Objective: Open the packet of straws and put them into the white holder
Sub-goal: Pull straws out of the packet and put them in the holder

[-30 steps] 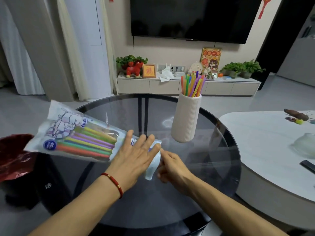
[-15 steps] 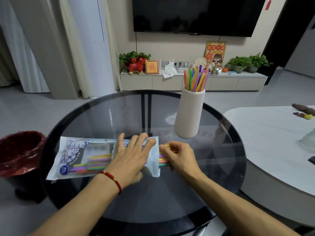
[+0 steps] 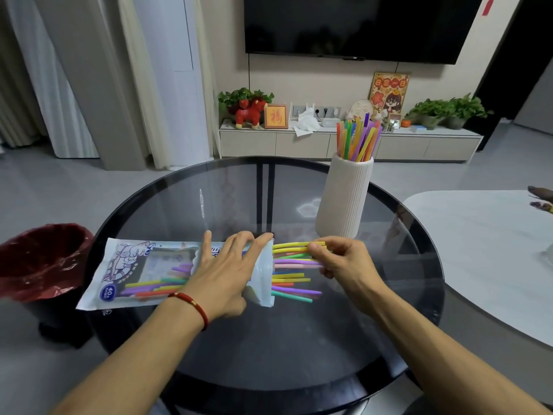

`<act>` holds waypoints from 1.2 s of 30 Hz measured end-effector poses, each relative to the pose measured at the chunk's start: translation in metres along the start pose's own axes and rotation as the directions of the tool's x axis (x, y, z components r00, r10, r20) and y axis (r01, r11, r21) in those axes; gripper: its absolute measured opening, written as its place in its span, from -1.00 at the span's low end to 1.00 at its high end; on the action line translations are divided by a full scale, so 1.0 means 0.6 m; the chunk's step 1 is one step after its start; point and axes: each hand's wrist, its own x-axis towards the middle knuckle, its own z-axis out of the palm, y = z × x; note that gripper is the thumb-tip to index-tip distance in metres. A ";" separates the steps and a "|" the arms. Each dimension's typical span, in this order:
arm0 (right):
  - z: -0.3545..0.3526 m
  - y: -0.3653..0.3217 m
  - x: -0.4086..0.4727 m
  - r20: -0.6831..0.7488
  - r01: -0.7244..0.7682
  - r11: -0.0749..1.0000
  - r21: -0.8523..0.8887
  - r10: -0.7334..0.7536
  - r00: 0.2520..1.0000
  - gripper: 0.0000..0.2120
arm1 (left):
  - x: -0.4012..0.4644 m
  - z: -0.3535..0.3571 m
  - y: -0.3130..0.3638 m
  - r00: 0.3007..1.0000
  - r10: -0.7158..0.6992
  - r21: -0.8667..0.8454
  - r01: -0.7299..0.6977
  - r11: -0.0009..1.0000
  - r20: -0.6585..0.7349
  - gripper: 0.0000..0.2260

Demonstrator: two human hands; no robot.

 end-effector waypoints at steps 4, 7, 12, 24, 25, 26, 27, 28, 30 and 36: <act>-0.031 -0.014 0.003 -0.007 0.043 0.999 -0.017 -0.043 0.999 -0.89 | 0.003 0.000 -0.008 1.000 0.014 0.071 -0.013 0.997 -0.012 0.10; -0.065 -0.029 -0.003 -0.059 0.124 0.990 -0.074 -0.128 0.990 -0.90 | 0.002 0.003 -0.020 0.997 0.036 -0.002 -0.036 0.999 0.075 0.09; -0.102 -0.058 -0.022 -0.050 0.195 0.970 -0.143 -0.204 0.978 -0.83 | 0.013 0.000 -0.002 0.987 0.110 -0.471 -0.155 0.869 -0.120 -0.13; -0.070 -0.059 -0.041 0.196 -0.122 0.809 0.575 0.008 0.981 -0.17 | 0.046 0.032 0.059 0.977 0.013 -0.037 -0.021 0.999 -0.211 -0.82; -0.049 -0.050 -0.045 0.241 -0.152 0.806 0.571 0.012 0.970 -0.09 | 0.046 0.031 0.060 0.975 0.007 -0.043 -0.017 0.999 -0.220 -0.81; -0.026 -0.043 -0.048 0.250 -0.140 0.851 0.507 0.010 0.968 -0.08 | 0.046 0.030 0.062 0.973 0.014 -0.052 -0.026 0.998 -0.230 -0.81; -0.003 -0.036 -0.052 0.235 -0.083 0.915 0.396 -0.014 0.972 -0.15 | 0.046 0.030 0.064 0.972 0.032 -0.055 -0.046 0.997 -0.233 -0.78; 0.018 -0.030 -0.054 0.199 -0.011 0.963 0.271 -0.044 0.979 -0.30 | 0.045 0.031 0.068 0.972 0.056 -0.051 -0.070 0.996 -0.227 -0.74; 0.044 -0.024 -0.051 0.087 0.071 0.992 0.101 -0.080 0.993 -0.65 | 0.042 0.037 0.072 0.977 0.080 -0.058 -0.093 0.994 -0.200 -0.69; -0.036 -0.071 -0.029 -0.122 0.086 0.996 0.020 -0.083 0.989 -0.73 | 0.036 0.065 0.036 0.997 -0.005 -0.162 -0.008 0.987 -0.079 -0.85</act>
